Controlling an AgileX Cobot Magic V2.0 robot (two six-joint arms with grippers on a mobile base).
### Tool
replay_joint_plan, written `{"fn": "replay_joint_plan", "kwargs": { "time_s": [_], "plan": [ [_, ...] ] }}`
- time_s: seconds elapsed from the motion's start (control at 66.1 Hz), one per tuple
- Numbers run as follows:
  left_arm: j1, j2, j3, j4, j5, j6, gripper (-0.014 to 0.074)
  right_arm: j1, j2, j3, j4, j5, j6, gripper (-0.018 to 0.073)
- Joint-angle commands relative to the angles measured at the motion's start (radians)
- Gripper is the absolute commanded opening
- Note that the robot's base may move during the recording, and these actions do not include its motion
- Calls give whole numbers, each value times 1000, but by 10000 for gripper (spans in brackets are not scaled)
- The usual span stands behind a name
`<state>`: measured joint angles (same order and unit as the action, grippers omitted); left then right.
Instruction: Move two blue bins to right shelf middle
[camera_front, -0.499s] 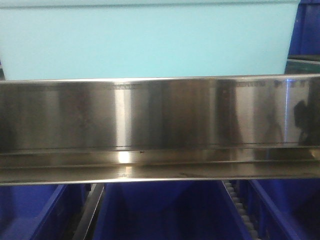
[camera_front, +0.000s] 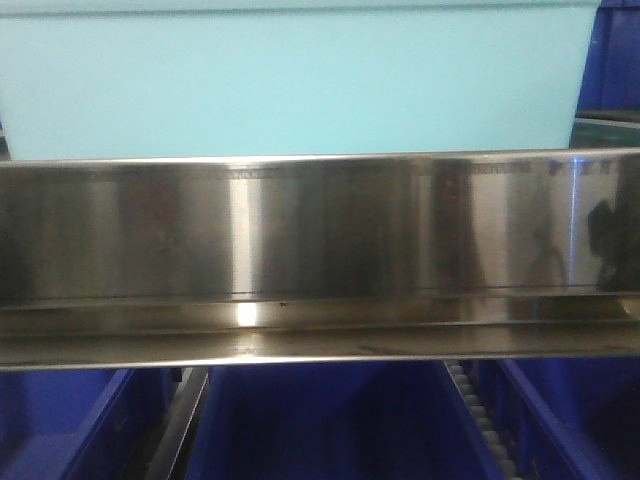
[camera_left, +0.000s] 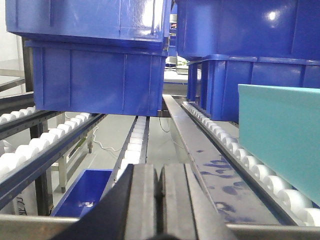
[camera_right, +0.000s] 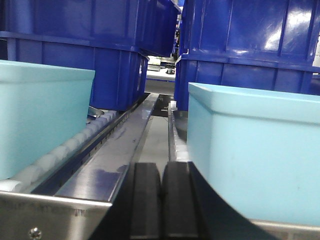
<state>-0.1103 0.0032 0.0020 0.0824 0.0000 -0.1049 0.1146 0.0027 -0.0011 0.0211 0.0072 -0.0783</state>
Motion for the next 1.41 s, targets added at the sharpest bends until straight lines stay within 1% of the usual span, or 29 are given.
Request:
{"fn": "replay_joint_plan", "kwargs": {
  "time_s": [0.0, 0.378, 0.499, 0.56, 0.635, 0.741, 0.832, 0.847, 0.968, 1.165, 1.255, 1.331, 1.392],
  "plan": [
    [-2, -3, -2, -6, -22, 2, -111, -2, -3, 1, 1, -16, -1, -167],
    [-2, -3, -2, -6, -25, 2, -111, -2, -3, 1, 1, -16, -1, -167],
    [-2, -3, -2, -6, -37, 2, -111, -2, -3, 1, 1, -46, -1, -167],
    [-2, -3, -2, -6, -35, 2, -111, -2, -3, 1, 3, -22, -1, -167],
    [-2, -3, -36, -6, -8, 2, -111, -2, -3, -56, 3, 43, -1, -167],
    [-2, -3, -124, -6, 76, 2, -111, -2, -3, -150, 3, 153, -1, -167],
    [-2, 14, -228, -6, 212, 2, -111, -2, 4, -240, 3, 246, -1, -167],
    [-2, 23, -252, -6, 251, 2, -111, -2, 17, -266, 3, 269, -1, -167],
    [-2, 108, -392, -6, 386, 2, -111, -2, 101, -375, 3, 337, -1, -167],
    [-2, 309, -609, -2, 521, 2, -111, -2, 336, -552, 3, 402, -1, -167],
    [-2, 433, -702, 0, 623, 2, -111, -2, 443, -630, 3, 444, -1, -167],
    [-2, 508, -758, 2, 668, 2, -111, -2, 523, -685, 3, 456, -1, -167],
    [-2, 557, -791, 2, 668, 2, -111, -2, 581, -722, 3, 456, -1, -167]
  ]
}}
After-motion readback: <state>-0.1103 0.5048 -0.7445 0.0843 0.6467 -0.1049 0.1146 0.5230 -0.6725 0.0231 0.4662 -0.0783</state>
